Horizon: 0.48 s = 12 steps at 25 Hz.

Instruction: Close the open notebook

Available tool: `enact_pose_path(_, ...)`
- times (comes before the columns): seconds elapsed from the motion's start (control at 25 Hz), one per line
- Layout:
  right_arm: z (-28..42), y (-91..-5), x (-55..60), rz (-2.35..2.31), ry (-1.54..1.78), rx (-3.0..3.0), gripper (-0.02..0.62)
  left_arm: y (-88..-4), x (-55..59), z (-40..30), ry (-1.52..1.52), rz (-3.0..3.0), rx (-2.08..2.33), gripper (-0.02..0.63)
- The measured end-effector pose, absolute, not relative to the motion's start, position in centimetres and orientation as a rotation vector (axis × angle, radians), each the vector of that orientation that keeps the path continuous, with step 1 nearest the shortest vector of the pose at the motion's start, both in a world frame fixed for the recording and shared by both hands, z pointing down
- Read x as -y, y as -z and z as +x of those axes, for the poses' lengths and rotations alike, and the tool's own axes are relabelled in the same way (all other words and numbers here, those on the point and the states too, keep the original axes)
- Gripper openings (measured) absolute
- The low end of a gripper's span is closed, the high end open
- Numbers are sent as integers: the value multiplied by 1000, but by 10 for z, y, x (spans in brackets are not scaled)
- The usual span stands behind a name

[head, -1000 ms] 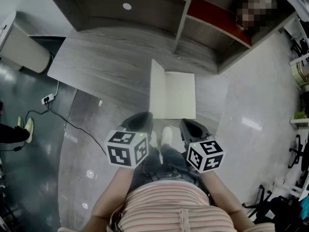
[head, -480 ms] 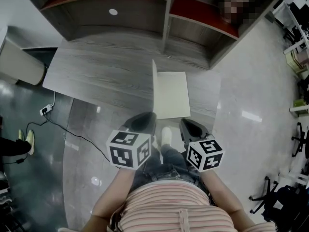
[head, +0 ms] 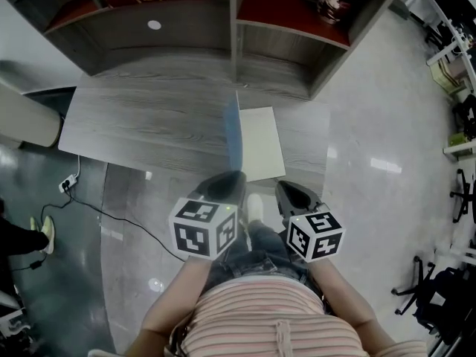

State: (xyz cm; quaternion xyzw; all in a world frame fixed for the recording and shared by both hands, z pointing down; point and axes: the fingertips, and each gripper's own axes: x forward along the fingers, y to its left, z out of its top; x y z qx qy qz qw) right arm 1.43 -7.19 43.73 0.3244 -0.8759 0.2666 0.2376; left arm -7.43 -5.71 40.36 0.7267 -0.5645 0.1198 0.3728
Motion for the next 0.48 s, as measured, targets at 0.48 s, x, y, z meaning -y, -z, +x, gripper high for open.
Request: enact_pose_path(0.48, 46, -446, 76, 1011, -783, 2334, 8, -413, 74, -44, -373, 1929, 1336, 23)
